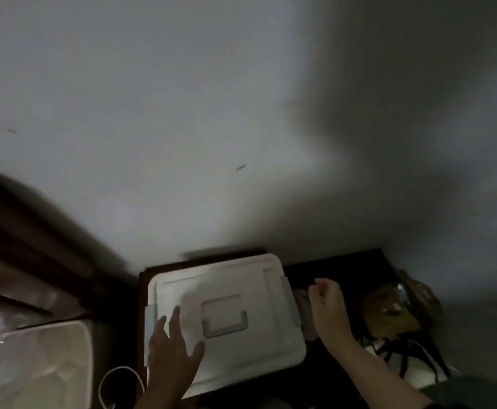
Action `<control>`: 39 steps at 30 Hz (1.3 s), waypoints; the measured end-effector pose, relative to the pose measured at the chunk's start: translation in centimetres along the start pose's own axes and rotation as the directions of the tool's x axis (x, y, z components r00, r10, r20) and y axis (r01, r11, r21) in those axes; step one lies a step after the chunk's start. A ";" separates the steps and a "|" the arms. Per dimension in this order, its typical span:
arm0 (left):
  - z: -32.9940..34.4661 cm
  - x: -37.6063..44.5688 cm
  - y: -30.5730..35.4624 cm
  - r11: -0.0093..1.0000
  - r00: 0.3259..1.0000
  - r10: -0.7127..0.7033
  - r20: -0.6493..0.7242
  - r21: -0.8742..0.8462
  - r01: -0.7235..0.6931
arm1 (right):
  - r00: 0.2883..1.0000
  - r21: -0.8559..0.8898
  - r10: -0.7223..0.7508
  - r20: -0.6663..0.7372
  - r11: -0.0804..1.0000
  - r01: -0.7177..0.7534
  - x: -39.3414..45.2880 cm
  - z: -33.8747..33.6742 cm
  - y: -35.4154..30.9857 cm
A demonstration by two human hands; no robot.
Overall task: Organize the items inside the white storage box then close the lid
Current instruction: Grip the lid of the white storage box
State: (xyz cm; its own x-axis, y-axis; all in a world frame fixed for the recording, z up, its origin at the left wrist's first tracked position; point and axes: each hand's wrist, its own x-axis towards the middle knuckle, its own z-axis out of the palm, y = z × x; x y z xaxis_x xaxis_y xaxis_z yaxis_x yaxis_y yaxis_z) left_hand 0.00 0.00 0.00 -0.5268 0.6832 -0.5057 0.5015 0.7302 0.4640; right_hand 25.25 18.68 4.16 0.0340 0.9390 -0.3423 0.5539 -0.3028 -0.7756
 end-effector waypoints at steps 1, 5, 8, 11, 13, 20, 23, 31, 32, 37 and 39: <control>0.8 0.7 -0.2 1.000 1.000 -0.021 -0.023 0.017 0.021 | 1.000 -0.039 0.016 0.026 0.999 -0.015 0.5 1.0 1.2; 4.2 3.2 0.3 1.000 0.975 -0.001 -0.223 0.016 0.005 | 0.986 -0.143 0.062 0.154 0.989 -0.040 2.4 4.7 5.4; 7.0 5.2 1.9 0.990 0.962 0.115 -0.246 0.108 -0.090 | 0.985 -0.247 -0.014 0.173 0.967 0.057 3.5 7.1 7.5; 9.9 7.1 2.8 0.959 0.915 0.244 -0.321 0.219 -0.179 | 0.985 -0.337 -0.119 0.122 0.929 0.154 4.7 9.2 9.2; 12.0 7.8 2.7 0.929 0.876 0.311 -0.370 0.313 -0.197 | 0.982 -0.391 -0.174 0.078 0.900 0.191 5.1 10.1 10.1; 14.6 9.1 1.3 0.874 0.795 0.392 -0.463 0.457 -0.165 | 0.963 -0.458 -0.270 0.024 0.853 0.251 6.3 10.8 12.8; 14.5 9.2 1.4 0.889 0.825 0.348 -0.445 0.436 -0.140 | 0.954 -0.497 -0.299 0.009 0.827 0.264 7.0 10.9 13.3; 13.3 7.4 0.3 0.891 0.785 0.425 -0.450 0.359 -0.277 | 0.946 -0.498 -0.324 -0.012 0.823 0.275 7.9 11.3 13.2; 13.2 6.6 -0.3 0.885 0.789 0.437 -0.433 0.363 -0.291 | 0.953 -0.490 -0.302 -0.012 0.833 0.258 7.7 11.2 13.0; 13.1 3.7 -4.2 0.922 0.885 0.332 -0.327 0.309 -0.232 | 0.973 -0.451 -0.233 0.004 0.867 0.209 7.0 10.8 11.9; 13.4 3.2 -5.6 0.925 0.891 0.305 -0.335 0.325 -0.194 | 0.981 -0.483 -0.190 0.025 0.857 0.179 7.3 10.3 11.8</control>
State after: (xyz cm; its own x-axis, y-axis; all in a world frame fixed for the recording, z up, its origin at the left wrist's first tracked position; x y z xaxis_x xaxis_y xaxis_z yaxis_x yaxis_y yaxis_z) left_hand 4.72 -2.00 -13.97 -0.5468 0.8347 -0.0653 0.7897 0.5400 0.2912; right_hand 23.45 20.30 -12.92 -0.0930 0.9750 -0.2018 0.8826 -0.0131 -0.4699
